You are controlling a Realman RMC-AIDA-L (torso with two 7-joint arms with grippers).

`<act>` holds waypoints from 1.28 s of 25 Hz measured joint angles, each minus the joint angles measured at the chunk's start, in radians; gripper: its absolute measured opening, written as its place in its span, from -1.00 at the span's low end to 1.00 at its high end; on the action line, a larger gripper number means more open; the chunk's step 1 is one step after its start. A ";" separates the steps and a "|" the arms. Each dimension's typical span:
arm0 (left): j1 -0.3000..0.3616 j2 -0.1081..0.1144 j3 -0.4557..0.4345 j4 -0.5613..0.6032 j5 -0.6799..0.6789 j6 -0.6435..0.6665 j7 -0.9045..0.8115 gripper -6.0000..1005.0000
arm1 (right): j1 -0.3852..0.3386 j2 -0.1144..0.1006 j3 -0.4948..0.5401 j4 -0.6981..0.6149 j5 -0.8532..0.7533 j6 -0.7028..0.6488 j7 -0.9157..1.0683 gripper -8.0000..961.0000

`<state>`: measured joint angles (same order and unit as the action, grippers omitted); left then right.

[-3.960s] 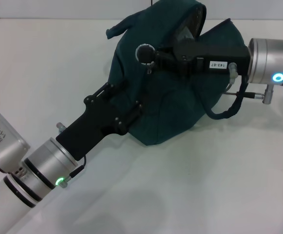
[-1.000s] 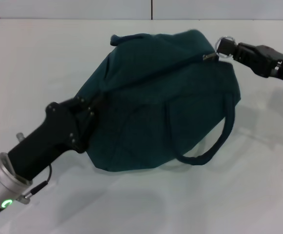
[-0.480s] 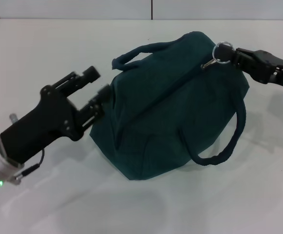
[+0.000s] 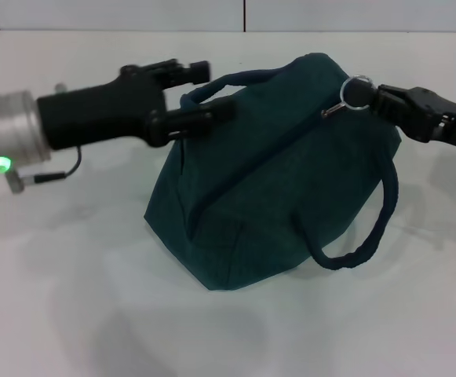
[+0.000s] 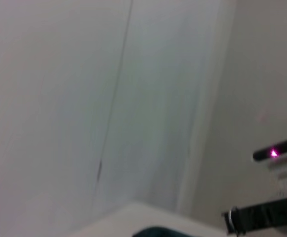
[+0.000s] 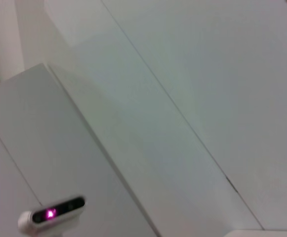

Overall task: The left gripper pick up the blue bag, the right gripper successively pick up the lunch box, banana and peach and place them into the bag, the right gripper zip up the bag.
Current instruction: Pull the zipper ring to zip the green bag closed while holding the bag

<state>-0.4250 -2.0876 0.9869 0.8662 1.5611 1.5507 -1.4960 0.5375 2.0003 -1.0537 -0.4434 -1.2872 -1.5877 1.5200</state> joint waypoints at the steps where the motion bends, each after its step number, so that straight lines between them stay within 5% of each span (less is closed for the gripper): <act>1: -0.007 0.003 0.018 0.044 0.020 -0.007 -0.054 0.47 | -0.001 -0.002 0.001 0.000 0.000 0.000 0.000 -0.96; 8: -0.089 0.009 0.048 0.366 0.289 0.043 -0.517 0.47 | -0.002 -0.010 0.002 0.000 0.004 0.005 -0.019 -0.95; 13: -0.187 0.026 0.105 0.399 0.417 0.112 -0.712 0.47 | -0.004 -0.014 0.003 -0.001 0.006 0.001 -0.021 -0.95; 25: -0.246 0.007 0.139 0.376 0.534 0.112 -0.693 0.35 | -0.024 -0.016 0.009 -0.009 0.008 -0.003 -0.021 -0.95; 32: -0.225 0.003 0.140 0.378 0.524 0.081 -0.684 -0.18 | -0.027 -0.025 0.016 -0.007 0.008 -0.006 -0.018 -0.95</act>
<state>-0.6503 -2.0850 1.1266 1.2438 2.0848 1.6319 -2.1798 0.5106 1.9749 -1.0382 -0.4502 -1.2788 -1.5939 1.5023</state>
